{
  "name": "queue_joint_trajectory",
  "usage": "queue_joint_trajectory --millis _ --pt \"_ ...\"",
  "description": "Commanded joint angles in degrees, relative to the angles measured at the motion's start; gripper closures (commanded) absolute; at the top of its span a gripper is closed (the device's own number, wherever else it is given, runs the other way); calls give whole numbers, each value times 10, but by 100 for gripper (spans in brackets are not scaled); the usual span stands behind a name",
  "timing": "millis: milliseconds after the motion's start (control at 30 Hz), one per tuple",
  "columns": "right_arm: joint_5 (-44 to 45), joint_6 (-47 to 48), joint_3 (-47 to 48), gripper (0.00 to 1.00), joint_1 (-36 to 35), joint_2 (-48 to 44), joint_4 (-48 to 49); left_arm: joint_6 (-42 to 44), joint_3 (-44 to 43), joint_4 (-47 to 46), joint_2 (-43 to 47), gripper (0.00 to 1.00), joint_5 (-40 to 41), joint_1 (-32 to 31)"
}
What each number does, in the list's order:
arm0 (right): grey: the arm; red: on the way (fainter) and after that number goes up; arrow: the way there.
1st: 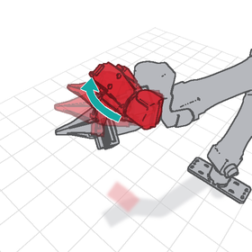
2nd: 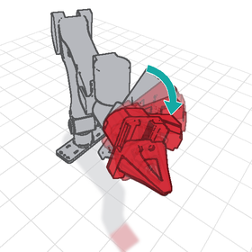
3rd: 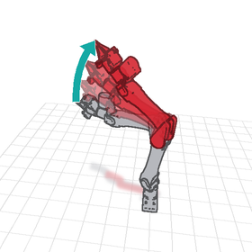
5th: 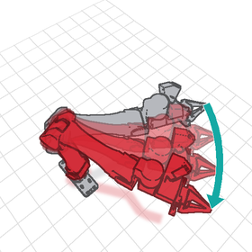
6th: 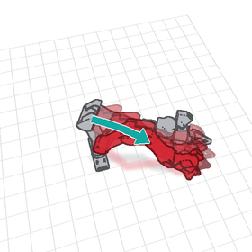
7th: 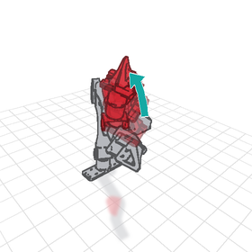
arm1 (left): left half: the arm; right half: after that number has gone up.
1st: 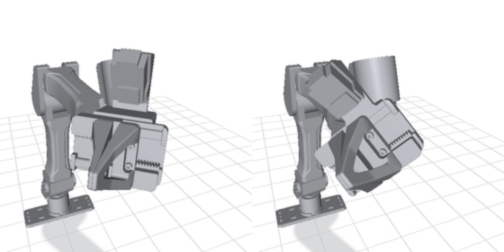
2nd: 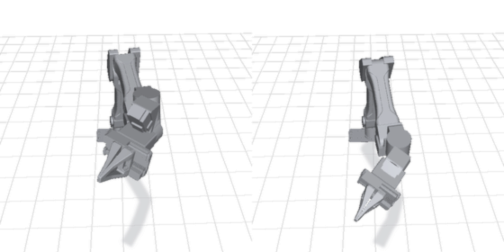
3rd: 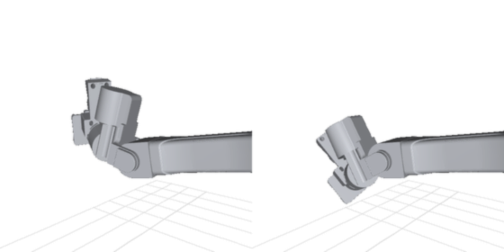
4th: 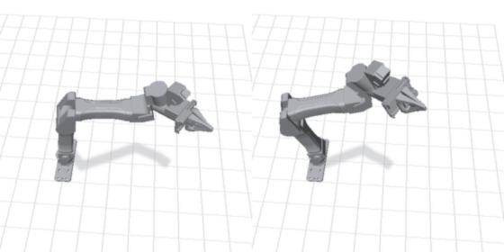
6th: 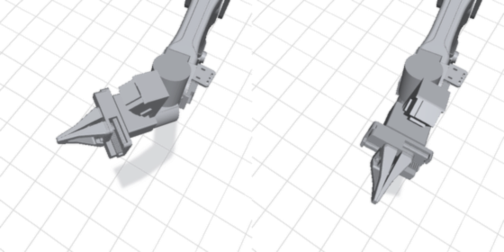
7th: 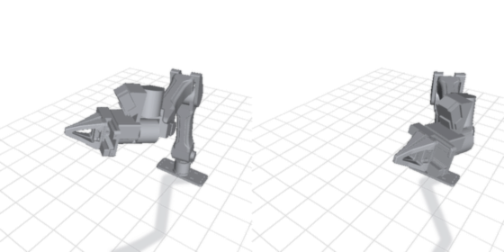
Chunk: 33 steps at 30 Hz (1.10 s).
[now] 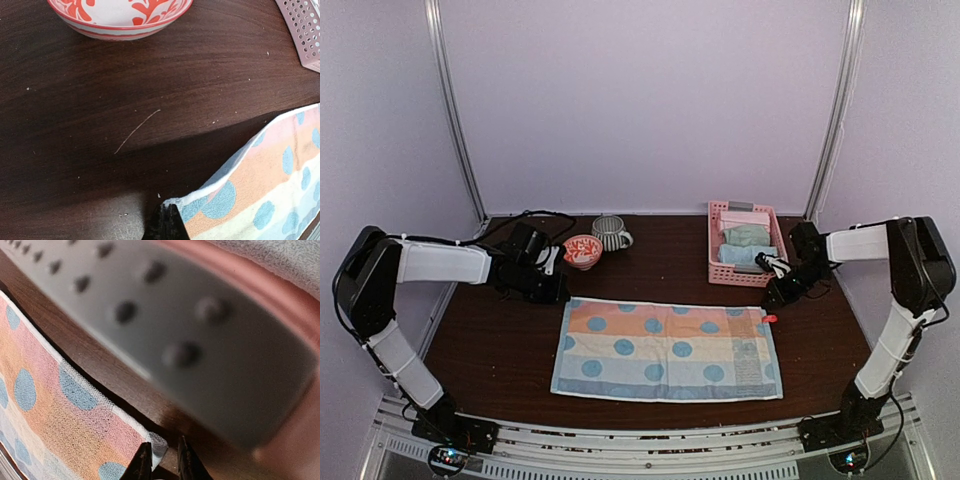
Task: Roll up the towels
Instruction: Pick up the towel from the center of the board.
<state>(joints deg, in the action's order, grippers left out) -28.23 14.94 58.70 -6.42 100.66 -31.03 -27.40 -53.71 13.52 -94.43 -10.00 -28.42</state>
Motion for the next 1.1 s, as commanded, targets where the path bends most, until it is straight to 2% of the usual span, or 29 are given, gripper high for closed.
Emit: queue_joint_trajectory --millis 0,300,533,800,1067 --pt "-13 -1 10 81 -5 16 11 -4 4 -19 12 100 4 2" --pt "-37 10 9 85 -14 27 12 -1 2 -18 3 100 6 3" --pt "-65 23 18 100 -17 24 -3 3 1 -17 -1 100 13 3" --pt "-26 26 32 100 5 -52 12 7 3 -16 29 100 53 3" --pt "-15 43 51 100 22 -74 13 11 5 -53 68 100 57 4"
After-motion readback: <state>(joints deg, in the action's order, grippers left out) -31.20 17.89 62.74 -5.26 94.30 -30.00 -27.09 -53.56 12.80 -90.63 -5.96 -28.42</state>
